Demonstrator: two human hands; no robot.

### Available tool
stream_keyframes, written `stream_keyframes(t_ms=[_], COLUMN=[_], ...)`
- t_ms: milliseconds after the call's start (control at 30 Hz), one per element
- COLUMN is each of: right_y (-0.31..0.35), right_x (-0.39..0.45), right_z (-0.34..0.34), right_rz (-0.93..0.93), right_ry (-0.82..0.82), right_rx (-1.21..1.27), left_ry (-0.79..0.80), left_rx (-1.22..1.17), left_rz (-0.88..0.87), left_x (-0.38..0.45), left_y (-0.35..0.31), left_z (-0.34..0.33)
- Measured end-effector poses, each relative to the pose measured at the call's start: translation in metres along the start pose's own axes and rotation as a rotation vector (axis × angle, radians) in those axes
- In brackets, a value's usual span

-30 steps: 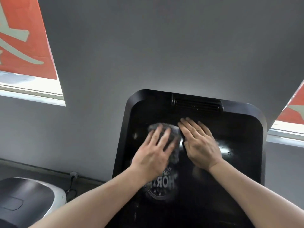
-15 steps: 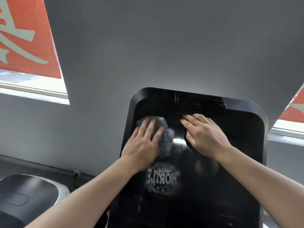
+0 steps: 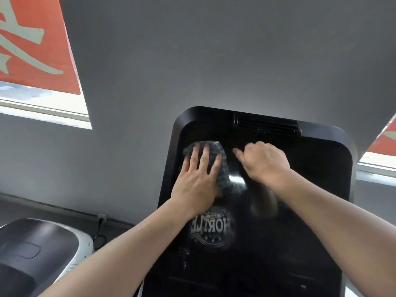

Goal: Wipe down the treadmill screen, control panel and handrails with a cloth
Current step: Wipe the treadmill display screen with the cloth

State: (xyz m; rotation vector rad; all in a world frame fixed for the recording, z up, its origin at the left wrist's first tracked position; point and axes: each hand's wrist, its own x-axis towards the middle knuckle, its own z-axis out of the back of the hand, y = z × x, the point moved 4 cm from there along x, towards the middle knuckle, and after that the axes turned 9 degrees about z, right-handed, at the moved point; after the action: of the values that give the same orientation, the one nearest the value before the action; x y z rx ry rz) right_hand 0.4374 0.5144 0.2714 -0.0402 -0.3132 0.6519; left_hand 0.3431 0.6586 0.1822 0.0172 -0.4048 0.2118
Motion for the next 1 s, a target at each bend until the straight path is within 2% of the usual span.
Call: stream_keyframes(t_ms=[100, 233, 367, 533, 733, 833, 933, 1000], right_y=[0.012, 0.02, 0.02, 0.025, 0.021, 0.024, 0.024, 0.025], right_x=[-0.011, -0.023, -0.031, -0.032, -0.032, -0.033, -0.034, -0.035], right_z=[-0.004, -0.014, -0.019, -0.018, -0.016, -0.016, -0.017, -0.018], right_rz=[0.01, 0.137, 0.136, 0.096, 0.122, 0.109, 0.102, 0.103], right_ry=[-0.068, -0.184, -0.155, -0.105, -0.058, -0.04, -0.046, -0.044], right_rx=[-0.06, -0.16, -0.087, -0.064, -0.082, -0.083, -0.08, -0.081], left_ry=[-0.033, -0.038, -0.032, -0.003, 0.091, 0.018, 0.027, 0.048], left_rx=[0.028, 0.028, 0.042, -0.004, 0.03, 0.002, -0.016, -0.009], left_rz=[-0.061, -0.113, -0.137, -0.024, -0.174, -0.112, 0.017, -0.056], left_x=[-0.02, -0.043, -0.045, -0.024, -0.104, -0.067, -0.035, -0.053], left_y=[-0.004, -0.001, 0.004, 0.005, -0.007, 0.0, 0.003, -0.007], left_z=[-0.02, -0.035, -0.029, -0.012, -0.055, -0.03, -0.011, -0.025])
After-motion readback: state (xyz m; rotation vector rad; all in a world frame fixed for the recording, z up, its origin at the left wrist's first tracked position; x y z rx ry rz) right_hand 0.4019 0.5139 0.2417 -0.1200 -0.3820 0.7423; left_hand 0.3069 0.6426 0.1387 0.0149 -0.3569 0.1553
